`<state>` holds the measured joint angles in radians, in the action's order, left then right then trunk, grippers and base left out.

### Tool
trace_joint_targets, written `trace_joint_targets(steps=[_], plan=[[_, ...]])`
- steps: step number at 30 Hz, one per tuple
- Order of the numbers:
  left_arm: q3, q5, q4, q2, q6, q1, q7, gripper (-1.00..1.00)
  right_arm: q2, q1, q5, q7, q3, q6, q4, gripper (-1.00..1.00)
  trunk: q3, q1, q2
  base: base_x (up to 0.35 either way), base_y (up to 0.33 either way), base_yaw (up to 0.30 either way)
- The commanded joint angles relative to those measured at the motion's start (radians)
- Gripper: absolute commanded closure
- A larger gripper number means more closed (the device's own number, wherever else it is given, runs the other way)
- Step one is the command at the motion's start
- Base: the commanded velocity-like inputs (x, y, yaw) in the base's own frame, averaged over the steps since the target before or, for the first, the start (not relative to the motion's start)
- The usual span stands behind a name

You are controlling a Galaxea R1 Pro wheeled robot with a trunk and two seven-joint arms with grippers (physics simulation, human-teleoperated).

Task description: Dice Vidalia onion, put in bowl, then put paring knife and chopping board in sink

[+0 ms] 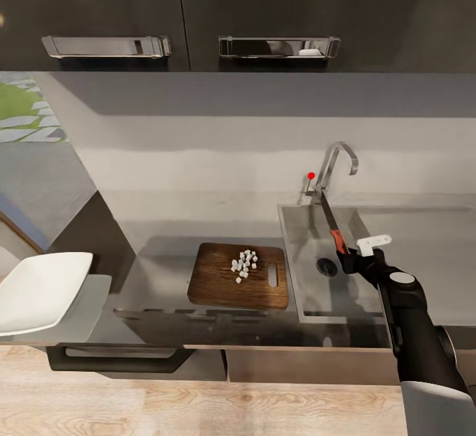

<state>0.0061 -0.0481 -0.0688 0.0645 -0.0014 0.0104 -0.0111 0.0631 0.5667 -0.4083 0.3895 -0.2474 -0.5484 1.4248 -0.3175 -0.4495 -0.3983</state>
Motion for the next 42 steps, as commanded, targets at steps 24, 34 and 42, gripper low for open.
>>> trace_joint_targets(steps=[24, 34, 42], plan=[[-0.001, -0.005, 0.0, -0.002, 0.0, 0.0, -0.001, -1.0, 0.0, 0.001, -0.01, 0.009, 0.005, -0.314, 0.0, 1.0, -0.002, 0.0, -0.002, 0.0, 0.0, 0.0], [-0.001, -0.005, 0.0, -0.005, 0.0, 0.0, -0.001, -1.0, 0.0, 0.001, -0.01, 0.009, 0.009, -0.316, 0.0, 1.0, -0.002, 0.0, -0.002, 0.0, 0.0, 0.0], [-0.001, -0.004, -0.046, -0.036, -0.002, 0.0, -0.003, -1.0, -0.001, 0.001, -0.011, 0.009, 0.08, -0.317, -0.001, 1.0, -0.007, 0.0, -0.002, 0.0, 0.0, 0.0]])
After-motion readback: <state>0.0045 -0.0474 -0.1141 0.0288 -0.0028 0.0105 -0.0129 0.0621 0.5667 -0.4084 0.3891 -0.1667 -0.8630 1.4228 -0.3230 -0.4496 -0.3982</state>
